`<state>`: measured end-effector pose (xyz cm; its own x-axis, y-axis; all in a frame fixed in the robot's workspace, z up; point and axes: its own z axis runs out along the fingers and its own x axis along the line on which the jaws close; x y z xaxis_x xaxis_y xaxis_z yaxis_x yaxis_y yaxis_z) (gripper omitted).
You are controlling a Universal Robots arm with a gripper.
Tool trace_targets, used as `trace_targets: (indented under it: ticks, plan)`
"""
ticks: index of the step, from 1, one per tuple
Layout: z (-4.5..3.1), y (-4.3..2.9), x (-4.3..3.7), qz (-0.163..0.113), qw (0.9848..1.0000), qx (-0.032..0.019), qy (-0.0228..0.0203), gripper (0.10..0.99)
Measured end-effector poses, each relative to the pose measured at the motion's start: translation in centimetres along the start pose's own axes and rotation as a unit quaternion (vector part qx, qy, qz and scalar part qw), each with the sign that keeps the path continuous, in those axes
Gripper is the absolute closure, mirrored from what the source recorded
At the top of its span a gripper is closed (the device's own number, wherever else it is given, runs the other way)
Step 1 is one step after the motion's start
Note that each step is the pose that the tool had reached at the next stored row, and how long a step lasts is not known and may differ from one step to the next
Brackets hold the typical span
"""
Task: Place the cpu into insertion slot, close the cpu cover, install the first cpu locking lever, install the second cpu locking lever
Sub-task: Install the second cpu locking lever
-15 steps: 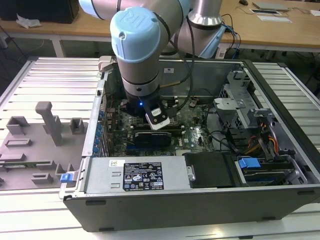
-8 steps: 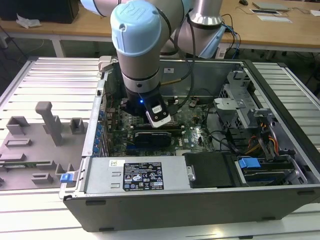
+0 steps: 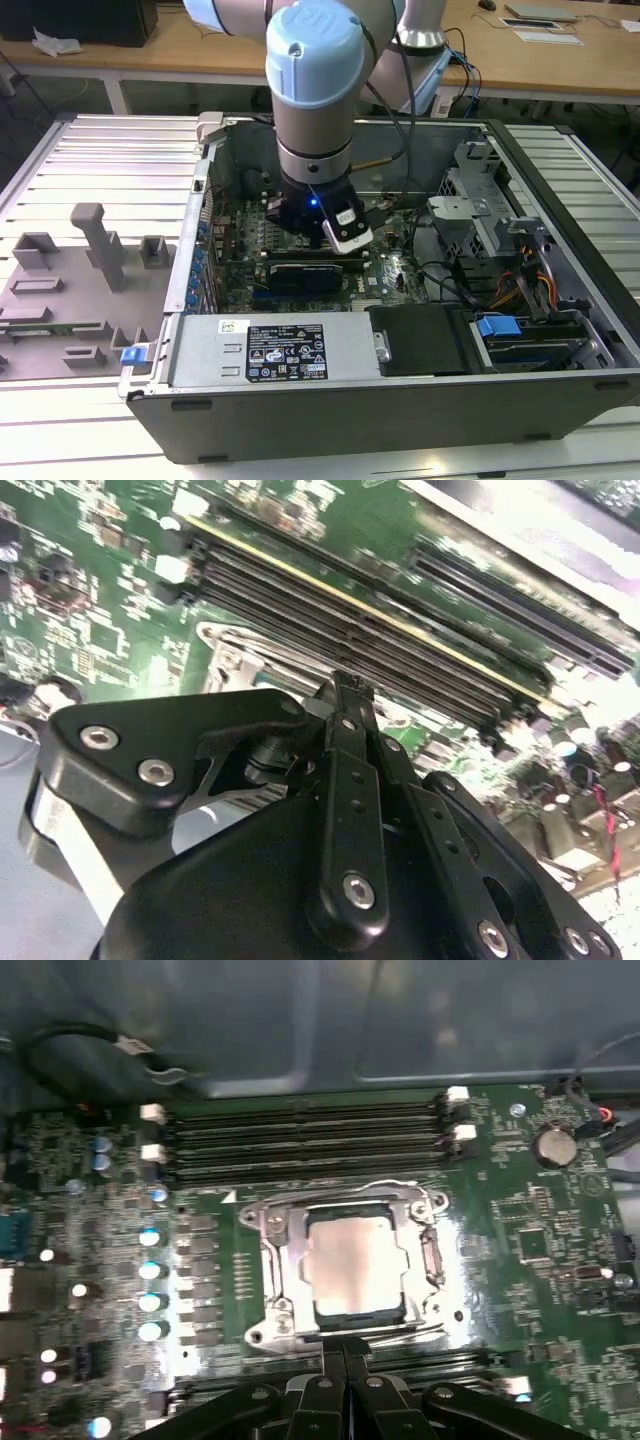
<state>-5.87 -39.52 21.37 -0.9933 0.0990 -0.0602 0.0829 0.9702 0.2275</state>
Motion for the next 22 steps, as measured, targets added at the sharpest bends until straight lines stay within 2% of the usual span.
trace_targets:
  ticks: [1, 2, 3, 4, 6, 10, 12, 14, 18, 22]
  plan:
    - [0.05, 0.17, -0.1, 0.0, 1.0, 0.0031, 0.0001, 0.98]
    - [0.13, 0.5, -0.26, 0.0, 1.0, 0.0089, 0.0002, 0.98]
    - [0.25, 1.0, -0.37, -0.001, 0.9998, 0.0174, 0.0004, 0.98]
    - [0.33, 1.29, -0.4, -0.001, 0.9997, 0.0225, 0.0005, 0.98]
    - [0.48, 1.98, -0.37, -0.002, 0.9996, 0.029, 0.0005, 0.98]
    - [0.68, 3.0, -0.28, -0.002, 0.9995, 0.0303, 0.0003, 0.98]
    - [0.82, 4.06, -0.18, -0.002, 0.9995, 0.0309, 0.0003, 0.98]
    - [0.56, 4.54, -0.15, -0.002, 0.9994, 0.0334, 0.0001, 0.98]
    - [0.04, 4.88, -0.18, -0.003, 0.9992, 0.0392, -0.0004, 0.98]
    - [0.03, 4.88, -0.17, -0.002, 0.9992, 0.0395, -0.0004, 0.98]
